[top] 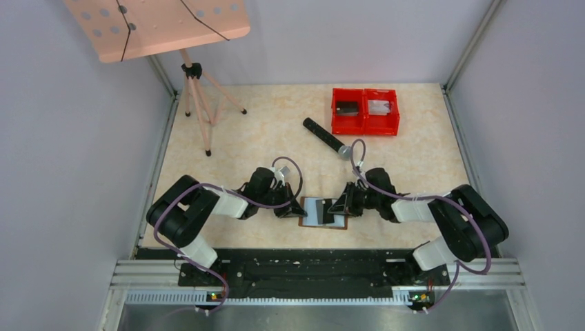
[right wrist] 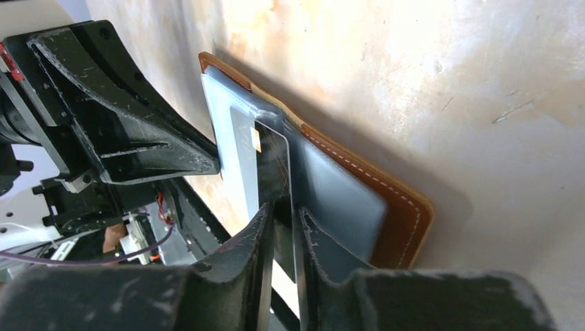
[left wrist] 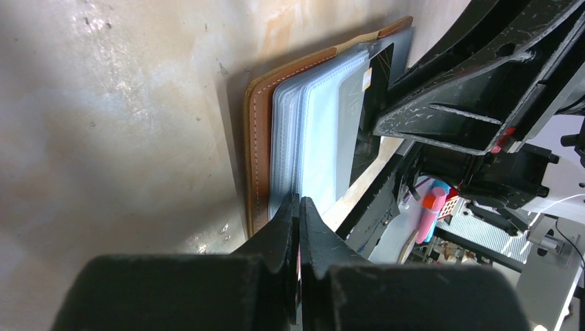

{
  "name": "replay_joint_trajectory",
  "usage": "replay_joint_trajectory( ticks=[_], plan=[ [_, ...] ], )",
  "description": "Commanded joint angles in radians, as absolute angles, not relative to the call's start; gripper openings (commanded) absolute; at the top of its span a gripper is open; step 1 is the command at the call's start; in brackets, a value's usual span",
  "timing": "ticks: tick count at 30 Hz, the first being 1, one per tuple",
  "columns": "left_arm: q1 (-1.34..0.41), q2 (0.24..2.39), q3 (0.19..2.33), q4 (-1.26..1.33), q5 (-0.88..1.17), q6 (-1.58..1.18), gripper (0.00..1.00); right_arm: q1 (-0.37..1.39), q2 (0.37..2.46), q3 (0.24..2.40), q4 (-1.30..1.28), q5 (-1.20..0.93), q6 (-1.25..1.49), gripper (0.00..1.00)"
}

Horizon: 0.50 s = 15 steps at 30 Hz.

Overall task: Take the credit cards out of the card holder
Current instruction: Remove the credit card from the card holder.

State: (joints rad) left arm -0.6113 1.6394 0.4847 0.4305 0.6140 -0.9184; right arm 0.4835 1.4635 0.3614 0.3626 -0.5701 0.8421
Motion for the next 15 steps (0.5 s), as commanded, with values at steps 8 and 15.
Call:
replay_joint_trajectory(
  ticks=[8, 15],
  plan=[
    [-0.624, 1.661, 0.460, 0.289, 0.506, -0.869, 0.00, 0.428, 1.357, 0.420, 0.244, -0.568, 0.756, 0.00],
    [-0.624, 1.614, 0.463, 0.276, 0.509, -0.866, 0.00, 0.322, 1.198, 0.492, -0.052, -0.588, 0.611, 0.00]
  ],
)
